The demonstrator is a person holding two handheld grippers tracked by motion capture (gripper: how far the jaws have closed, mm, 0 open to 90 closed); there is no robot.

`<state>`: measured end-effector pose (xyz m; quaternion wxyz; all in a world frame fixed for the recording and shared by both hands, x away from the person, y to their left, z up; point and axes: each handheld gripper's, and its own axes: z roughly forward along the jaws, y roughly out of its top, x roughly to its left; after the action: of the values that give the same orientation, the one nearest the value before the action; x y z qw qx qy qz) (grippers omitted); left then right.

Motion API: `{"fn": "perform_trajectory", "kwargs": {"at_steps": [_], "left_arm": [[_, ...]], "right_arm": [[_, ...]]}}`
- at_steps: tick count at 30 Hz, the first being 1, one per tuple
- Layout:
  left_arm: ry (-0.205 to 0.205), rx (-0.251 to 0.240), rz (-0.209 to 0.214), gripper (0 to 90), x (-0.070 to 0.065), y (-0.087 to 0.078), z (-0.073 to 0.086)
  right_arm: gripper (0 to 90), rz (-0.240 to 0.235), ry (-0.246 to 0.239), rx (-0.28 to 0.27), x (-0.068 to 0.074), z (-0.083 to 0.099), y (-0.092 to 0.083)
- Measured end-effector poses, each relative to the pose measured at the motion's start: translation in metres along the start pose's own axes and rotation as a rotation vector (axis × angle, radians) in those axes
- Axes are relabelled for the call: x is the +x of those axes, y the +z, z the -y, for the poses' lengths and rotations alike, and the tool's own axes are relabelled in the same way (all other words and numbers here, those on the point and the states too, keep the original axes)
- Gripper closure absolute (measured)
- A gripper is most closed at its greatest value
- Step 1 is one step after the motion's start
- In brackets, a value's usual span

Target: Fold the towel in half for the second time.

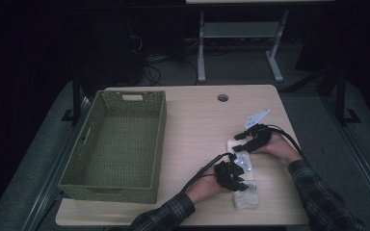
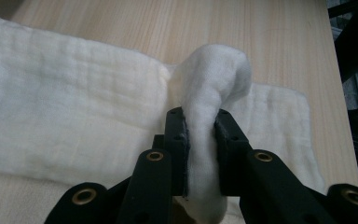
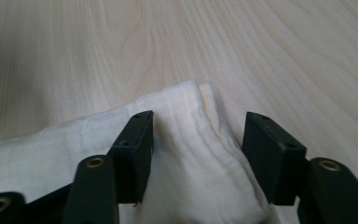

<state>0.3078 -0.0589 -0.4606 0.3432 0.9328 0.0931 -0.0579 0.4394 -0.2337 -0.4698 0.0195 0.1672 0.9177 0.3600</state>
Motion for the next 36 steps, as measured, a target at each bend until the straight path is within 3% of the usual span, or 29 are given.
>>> {"fn": "perform_trajectory", "kwargs": {"at_steps": [6, 7, 8, 10, 19, 25, 31, 36], "left_arm": [[-0.001, -0.003, -0.006, 77.5, -0.001, 0.000, 0.001], [-0.001, -0.003, -0.006, 77.5, -0.001, 0.000, 0.001], [-0.002, -0.004, -0.006, 77.6, -0.001, 0.000, 0.001], [-0.003, -0.006, -0.004, 77.9, 0.000, 0.000, 0.001], [-0.020, -0.043, 0.031, 80.3, 0.003, -0.005, 0.003], [-0.011, -0.072, 0.021, 80.3, 0.005, -0.022, -0.002], [-0.032, -0.123, 0.005, 80.2, 0.005, -0.051, -0.009], [-0.037, -0.138, -0.001, 80.2, 0.003, -0.071, -0.014]], "right_arm": [[67.9, -0.022, -0.013, 0.004, 0.004, 0.002, -0.003], [67.9, -0.022, -0.013, 0.004, 0.004, 0.002, -0.003], [75.7, -0.039, -0.015, -0.003, 0.004, 0.002, -0.003], [79.4, -0.043, 0.002, 0.002, 0.006, 0.003, -0.003], [81.7, -0.013, -0.001, 0.013, 0.010, 0.000, -0.005], [81.5, -0.014, 0.008, -0.001, 0.012, -0.004, -0.013], [81.5, -0.017, -0.002, -0.022, 0.013, -0.019, -0.027], [81.4, -0.020, -0.017, -0.043, 0.012, -0.036, -0.035]]}}
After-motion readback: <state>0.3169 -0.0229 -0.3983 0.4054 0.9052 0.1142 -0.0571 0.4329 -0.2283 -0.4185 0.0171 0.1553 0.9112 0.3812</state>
